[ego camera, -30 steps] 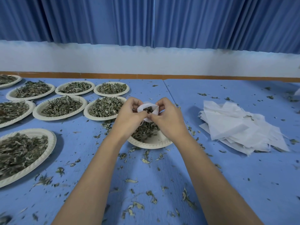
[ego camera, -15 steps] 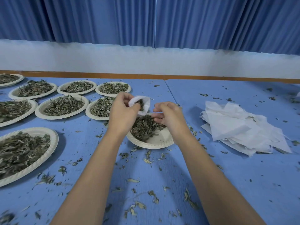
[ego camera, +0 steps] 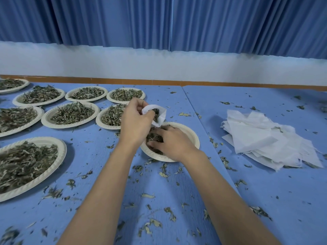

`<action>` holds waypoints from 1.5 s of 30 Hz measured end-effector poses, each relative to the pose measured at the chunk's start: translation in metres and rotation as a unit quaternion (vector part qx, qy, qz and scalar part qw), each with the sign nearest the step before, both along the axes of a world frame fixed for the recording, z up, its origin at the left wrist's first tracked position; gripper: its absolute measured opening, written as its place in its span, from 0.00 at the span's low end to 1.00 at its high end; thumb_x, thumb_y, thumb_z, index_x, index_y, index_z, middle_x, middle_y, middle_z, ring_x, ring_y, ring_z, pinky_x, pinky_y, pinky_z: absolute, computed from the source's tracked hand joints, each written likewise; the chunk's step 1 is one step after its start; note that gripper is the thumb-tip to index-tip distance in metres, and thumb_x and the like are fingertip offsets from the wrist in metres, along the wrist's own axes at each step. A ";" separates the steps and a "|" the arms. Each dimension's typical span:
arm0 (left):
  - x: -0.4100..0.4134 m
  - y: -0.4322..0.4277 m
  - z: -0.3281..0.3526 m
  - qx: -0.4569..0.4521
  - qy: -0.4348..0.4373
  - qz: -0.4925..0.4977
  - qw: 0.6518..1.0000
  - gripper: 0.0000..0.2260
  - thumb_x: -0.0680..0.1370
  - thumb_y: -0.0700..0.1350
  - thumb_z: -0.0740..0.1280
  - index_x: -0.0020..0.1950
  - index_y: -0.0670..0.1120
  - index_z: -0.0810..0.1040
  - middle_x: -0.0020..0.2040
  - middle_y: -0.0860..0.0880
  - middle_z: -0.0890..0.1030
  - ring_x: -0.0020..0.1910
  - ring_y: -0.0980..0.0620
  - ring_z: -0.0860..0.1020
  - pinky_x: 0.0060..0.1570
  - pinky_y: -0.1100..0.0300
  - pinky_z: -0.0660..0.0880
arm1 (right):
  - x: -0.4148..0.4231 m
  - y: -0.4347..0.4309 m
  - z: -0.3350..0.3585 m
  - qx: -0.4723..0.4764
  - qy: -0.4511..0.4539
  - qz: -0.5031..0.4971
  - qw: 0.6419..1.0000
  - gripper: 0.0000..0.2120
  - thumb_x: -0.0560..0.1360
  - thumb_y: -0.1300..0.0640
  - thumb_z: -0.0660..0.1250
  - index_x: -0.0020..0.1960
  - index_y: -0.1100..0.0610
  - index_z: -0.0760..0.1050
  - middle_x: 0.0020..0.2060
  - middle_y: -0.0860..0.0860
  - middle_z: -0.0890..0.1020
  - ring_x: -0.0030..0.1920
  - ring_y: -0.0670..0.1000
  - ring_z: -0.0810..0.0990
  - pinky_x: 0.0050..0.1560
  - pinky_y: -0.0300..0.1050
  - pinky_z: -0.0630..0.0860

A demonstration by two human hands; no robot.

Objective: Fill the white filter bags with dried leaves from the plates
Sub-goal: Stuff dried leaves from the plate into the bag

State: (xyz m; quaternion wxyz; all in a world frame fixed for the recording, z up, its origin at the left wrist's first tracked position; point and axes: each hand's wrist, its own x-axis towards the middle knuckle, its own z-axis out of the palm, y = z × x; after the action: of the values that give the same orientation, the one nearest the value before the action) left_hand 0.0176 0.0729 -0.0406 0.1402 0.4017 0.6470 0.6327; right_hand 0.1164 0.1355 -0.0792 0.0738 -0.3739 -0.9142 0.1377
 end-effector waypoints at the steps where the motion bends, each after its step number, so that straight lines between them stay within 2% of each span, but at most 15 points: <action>1: 0.001 0.000 0.000 0.002 -0.001 -0.003 1.000 0.10 0.73 0.36 0.64 0.39 0.50 0.70 0.36 0.51 0.73 0.34 0.50 0.72 0.37 0.52 0.72 | 0.001 -0.001 0.002 0.002 0.000 0.003 1.000 0.22 0.76 0.42 0.60 0.68 0.46 0.69 0.66 0.53 0.72 0.65 0.57 0.69 0.63 0.56 0.68; 5: 0.004 0.001 0.000 0.015 -0.020 -0.010 1.000 0.10 0.74 0.36 0.64 0.40 0.50 0.70 0.36 0.51 0.72 0.32 0.53 0.69 0.35 0.58 0.68 | 0.011 0.000 0.014 0.007 -0.008 -0.004 1.000 0.14 0.76 0.52 0.65 0.60 0.52 0.76 0.54 0.54 0.79 0.56 0.57 0.76 0.49 0.49 0.74; 8: 0.003 0.001 0.000 0.028 -0.045 -0.003 0.999 0.10 0.74 0.35 0.63 0.41 0.50 0.70 0.39 0.50 0.73 0.36 0.51 0.71 0.38 0.55 0.71 | 0.020 0.002 0.019 -0.013 0.017 -0.004 1.000 0.21 0.74 0.53 0.68 0.66 0.49 0.72 0.61 0.52 0.77 0.61 0.54 0.74 0.55 0.48 0.73; 10: 0.003 0.001 -0.001 0.032 -0.054 -0.003 0.998 0.10 0.74 0.35 0.63 0.41 0.50 0.71 0.41 0.47 0.75 0.40 0.48 0.74 0.43 0.49 0.75 | 0.023 0.002 0.021 -0.017 0.037 0.002 0.999 0.28 0.72 0.50 0.70 0.70 0.46 0.67 0.68 0.51 0.71 0.66 0.53 0.70 0.61 0.50 0.71; 13: 0.003 0.002 -0.002 0.034 -0.056 -0.003 0.998 0.10 0.74 0.35 0.64 0.41 0.51 0.71 0.43 0.45 0.75 0.41 0.46 0.75 0.46 0.45 0.76 | 0.027 0.003 0.026 -0.002 0.038 -0.029 0.999 0.34 0.68 0.45 0.73 0.70 0.43 0.64 0.72 0.51 0.65 0.69 0.54 0.66 0.63 0.53 0.70; 17: 0.002 0.005 -0.005 0.041 -0.055 0.003 0.998 0.10 0.74 0.35 0.64 0.42 0.51 0.70 0.42 0.47 0.75 0.40 0.48 0.73 0.43 0.50 0.73 | 0.030 0.005 0.026 -0.013 0.050 -0.045 0.998 0.23 0.68 0.49 0.74 0.62 0.47 0.76 0.58 0.50 0.80 0.59 0.51 0.76 0.57 0.48 0.75; 21: 0.004 0.009 -0.009 0.050 -0.073 0.001 0.996 0.11 0.74 0.35 0.65 0.42 0.52 0.70 0.43 0.49 0.75 0.42 0.48 0.75 0.45 0.52 0.74 | 0.028 0.005 0.016 0.018 0.075 -0.064 0.995 0.14 0.72 0.57 0.71 0.57 0.51 0.80 0.55 0.51 0.82 0.54 0.53 0.79 0.53 0.43 0.76; 25: 0.007 0.010 -0.017 0.049 -0.064 -0.005 0.997 0.10 0.75 0.37 0.67 0.44 0.51 0.71 0.44 0.51 0.77 0.44 0.51 0.77 0.43 0.58 0.75 | 0.028 0.005 0.010 0.026 0.104 -0.083 0.991 0.13 0.74 0.62 0.67 0.56 0.51 0.81 0.51 0.53 0.83 0.48 0.53 0.79 0.48 0.41 0.76; 27: 0.007 0.011 -0.021 0.044 -0.049 -0.004 0.998 0.10 0.75 0.38 0.68 0.44 0.52 0.71 0.44 0.52 0.77 0.43 0.53 0.78 0.44 0.60 0.76 | 0.031 0.005 0.012 0.014 0.144 -0.085 0.986 0.12 0.73 0.63 0.67 0.53 0.52 0.82 0.50 0.51 0.84 0.38 0.47 0.79 0.40 0.39 0.77; 29: 0.008 0.013 -0.025 0.041 -0.046 -0.009 0.998 0.09 0.75 0.39 0.68 0.44 0.52 0.71 0.44 0.51 0.77 0.44 0.52 0.78 0.43 0.60 0.76 | 0.036 0.009 0.019 -0.019 0.208 -0.088 0.974 0.10 0.72 0.63 0.68 0.50 0.53 0.83 0.44 0.49 0.85 0.23 0.43 0.72 0.27 0.31 0.69; 31: 0.010 0.013 -0.026 0.041 -0.052 -0.013 0.998 0.09 0.75 0.40 0.68 0.44 0.52 0.71 0.43 0.51 0.77 0.41 0.54 0.77 0.41 0.61 0.76 | 0.044 0.013 0.028 -0.079 0.263 -0.091 0.957 0.09 0.71 0.63 0.70 0.47 0.52 0.84 0.34 0.43 0.81 0.20 0.42 0.70 0.23 0.27 0.65; 35: 0.011 0.014 -0.025 0.028 -0.074 -0.019 0.997 0.05 0.76 0.43 0.67 0.44 0.52 0.72 0.44 0.50 0.77 0.45 0.51 0.78 0.47 0.52 0.76 | 0.057 0.015 0.037 -0.150 0.240 -0.061 0.957 0.10 0.69 0.63 0.71 0.41 0.48 0.83 0.25 0.43 0.77 0.22 0.41 0.67 0.25 0.29 0.64; 37: 0.012 0.014 -0.023 0.027 -0.085 -0.023 0.996 0.05 0.76 0.44 0.67 0.43 0.51 0.73 0.44 0.50 0.77 0.46 0.49 0.78 0.48 0.52 0.75 | 0.062 0.013 0.038 -0.181 0.236 -0.042 0.954 0.13 0.70 0.65 0.70 0.39 0.46 0.82 0.22 0.43 0.76 0.21 0.41 0.66 0.25 0.30 0.63; 41: 0.011 0.013 -0.023 0.012 -0.063 -0.022 0.998 0.05 0.77 0.45 0.66 0.42 0.51 0.73 0.42 0.51 0.76 0.43 0.50 0.76 0.47 0.53 0.74 | 0.067 0.014 0.041 -0.230 0.278 -0.024 0.932 0.15 0.71 0.67 0.69 0.38 0.47 0.81 0.34 0.51 0.84 0.34 0.43 0.78 0.41 0.36 0.76; 45: 0.013 0.013 -0.024 0.000 -0.033 -0.017 0.999 0.07 0.77 0.45 0.66 0.40 0.52 0.73 0.40 0.53 0.76 0.39 0.56 0.74 0.38 0.67 0.72 | 0.071 0.018 0.043 -0.286 0.349 -0.007 0.892 0.17 0.71 0.71 0.67 0.38 0.49 0.81 0.32 0.46 0.82 0.31 0.40 0.79 0.38 0.30 0.76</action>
State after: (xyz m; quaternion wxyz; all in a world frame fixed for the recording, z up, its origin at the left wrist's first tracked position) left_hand 0.0306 0.0864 -0.0649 0.1719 0.3915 0.6351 0.6433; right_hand 0.1878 0.1530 -0.0366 0.2785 -0.3128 -0.7484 0.5143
